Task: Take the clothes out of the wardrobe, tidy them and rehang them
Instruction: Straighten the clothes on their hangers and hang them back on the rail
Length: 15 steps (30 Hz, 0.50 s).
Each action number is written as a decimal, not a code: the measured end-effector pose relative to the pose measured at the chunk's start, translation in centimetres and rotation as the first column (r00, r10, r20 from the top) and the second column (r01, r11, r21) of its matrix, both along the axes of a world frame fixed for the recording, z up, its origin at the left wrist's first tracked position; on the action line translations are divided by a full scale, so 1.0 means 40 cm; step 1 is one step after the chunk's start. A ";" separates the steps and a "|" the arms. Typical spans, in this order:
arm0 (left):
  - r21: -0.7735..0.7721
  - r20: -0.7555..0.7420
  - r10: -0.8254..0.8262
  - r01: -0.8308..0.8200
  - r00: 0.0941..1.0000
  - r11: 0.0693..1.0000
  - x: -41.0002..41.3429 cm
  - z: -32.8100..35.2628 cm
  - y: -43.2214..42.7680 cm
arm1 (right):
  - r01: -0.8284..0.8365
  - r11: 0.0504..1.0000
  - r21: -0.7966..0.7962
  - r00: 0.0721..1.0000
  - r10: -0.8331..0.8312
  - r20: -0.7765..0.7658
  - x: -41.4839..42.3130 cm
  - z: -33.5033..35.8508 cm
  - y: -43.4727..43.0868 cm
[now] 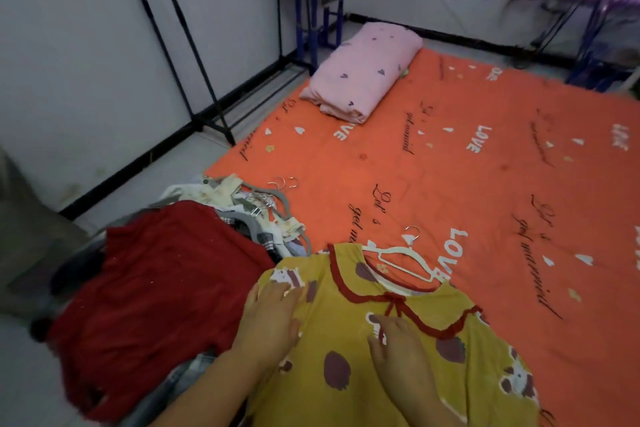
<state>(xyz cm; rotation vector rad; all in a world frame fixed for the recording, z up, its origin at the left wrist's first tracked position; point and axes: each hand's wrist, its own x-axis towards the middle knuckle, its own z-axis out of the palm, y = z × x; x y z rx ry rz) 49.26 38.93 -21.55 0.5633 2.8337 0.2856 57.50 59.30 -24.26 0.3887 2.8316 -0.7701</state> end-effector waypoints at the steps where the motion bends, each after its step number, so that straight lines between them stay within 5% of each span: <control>1: -0.009 -0.008 0.024 -0.024 1.000 1.000 0.012 0.017 -0.027 | -0.023 1.000 -0.008 1.000 0.023 -0.004 -0.005 0.012 -0.022; 15: -0.052 -0.019 0.163 -0.164 0.986 0.985 -0.017 0.050 -0.366 | -0.134 0.991 0.004 0.990 0.133 0.046 -0.107 0.050 -0.298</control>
